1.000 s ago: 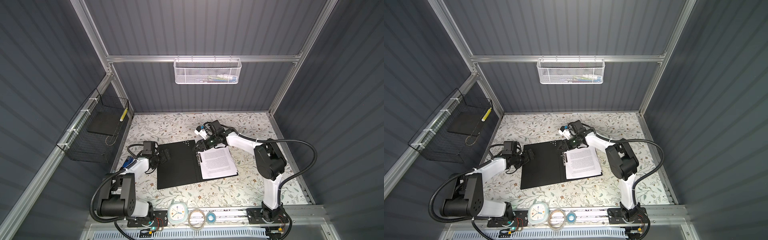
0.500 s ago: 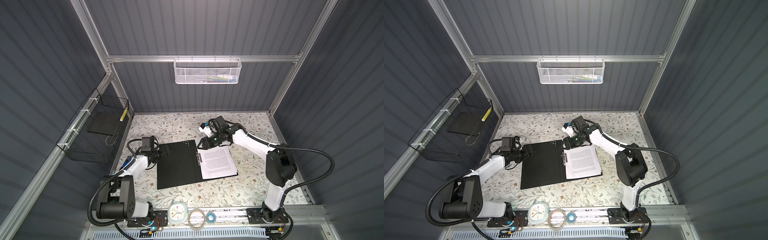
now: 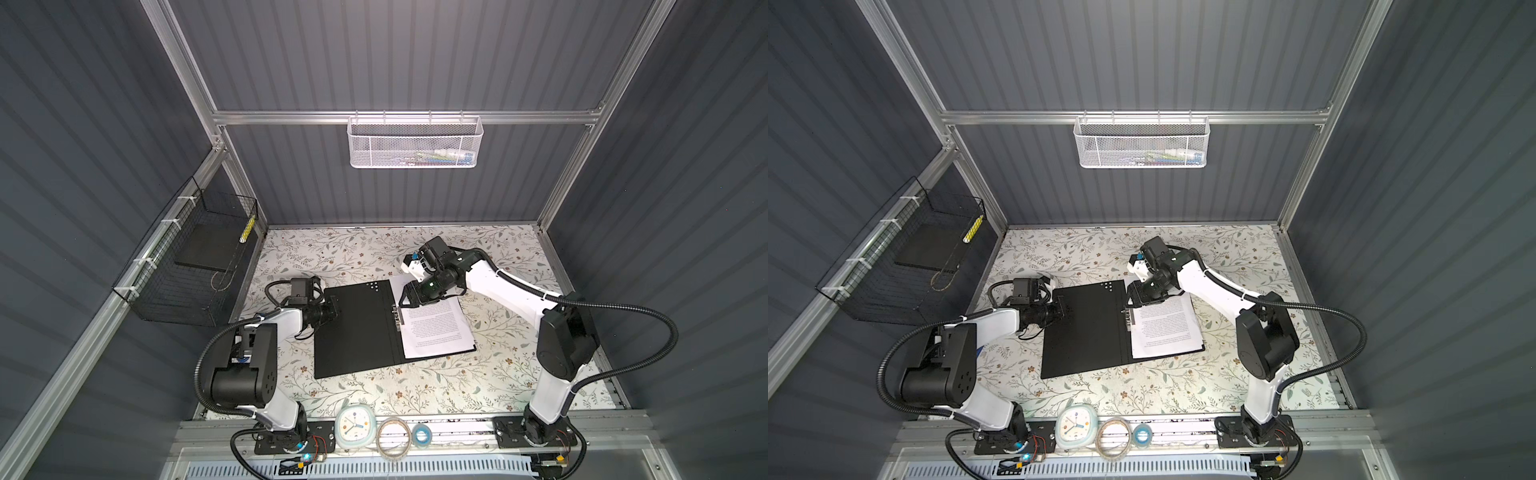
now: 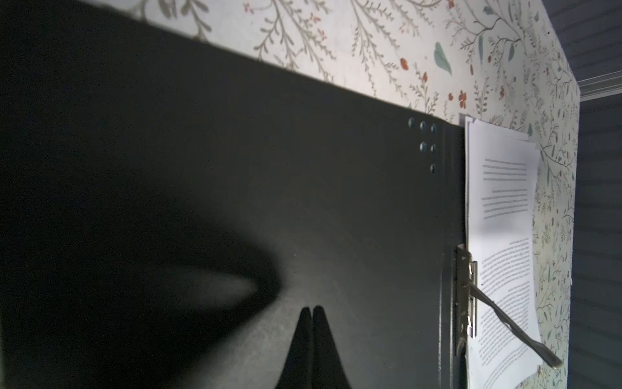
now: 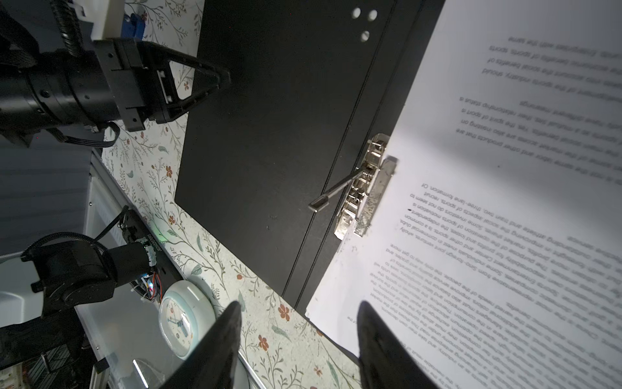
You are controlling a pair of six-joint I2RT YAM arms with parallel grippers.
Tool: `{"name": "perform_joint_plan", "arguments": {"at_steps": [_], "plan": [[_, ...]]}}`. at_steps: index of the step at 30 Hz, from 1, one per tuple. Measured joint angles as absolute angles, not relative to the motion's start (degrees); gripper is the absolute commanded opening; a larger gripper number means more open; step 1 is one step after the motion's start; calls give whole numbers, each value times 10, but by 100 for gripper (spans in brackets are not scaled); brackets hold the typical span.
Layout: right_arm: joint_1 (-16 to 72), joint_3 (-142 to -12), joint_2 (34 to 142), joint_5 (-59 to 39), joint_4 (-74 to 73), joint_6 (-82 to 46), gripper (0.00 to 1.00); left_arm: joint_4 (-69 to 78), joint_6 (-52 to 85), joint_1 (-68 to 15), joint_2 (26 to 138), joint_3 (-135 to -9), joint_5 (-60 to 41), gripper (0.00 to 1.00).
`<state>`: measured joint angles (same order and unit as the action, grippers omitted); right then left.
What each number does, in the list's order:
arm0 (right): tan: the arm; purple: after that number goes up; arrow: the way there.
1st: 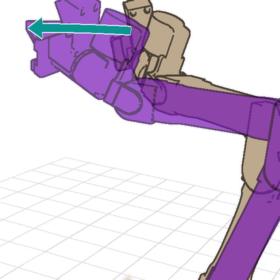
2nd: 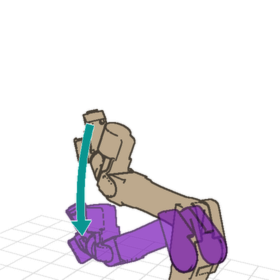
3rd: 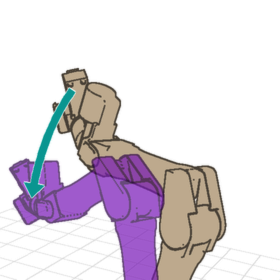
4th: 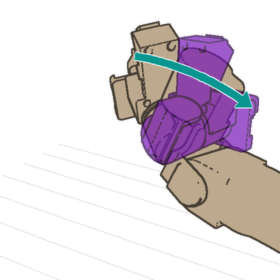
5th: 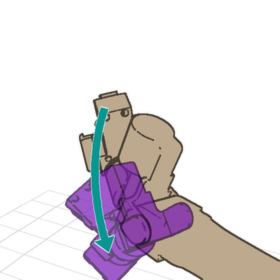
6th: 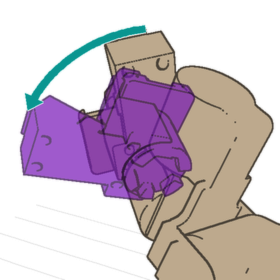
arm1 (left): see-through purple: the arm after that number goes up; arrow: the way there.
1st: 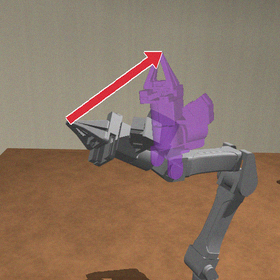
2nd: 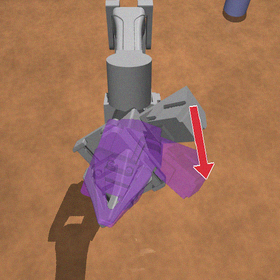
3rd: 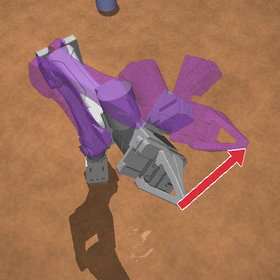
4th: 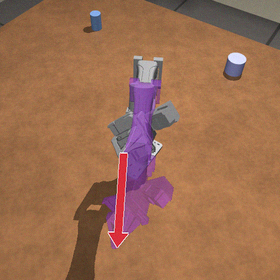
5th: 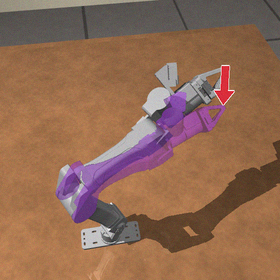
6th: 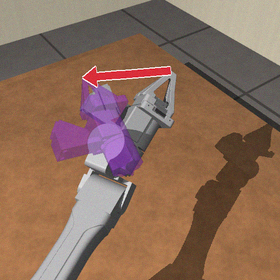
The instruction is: Put the files into the folder
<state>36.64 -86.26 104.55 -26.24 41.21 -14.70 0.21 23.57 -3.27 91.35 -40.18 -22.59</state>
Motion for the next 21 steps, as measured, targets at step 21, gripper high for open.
{"name": "perform_joint_plan", "arguments": {"at_steps": [21], "plan": [[376,-892,1095,-218,382,-212,58,56,236,-33,948,-400,-216,0]]}}
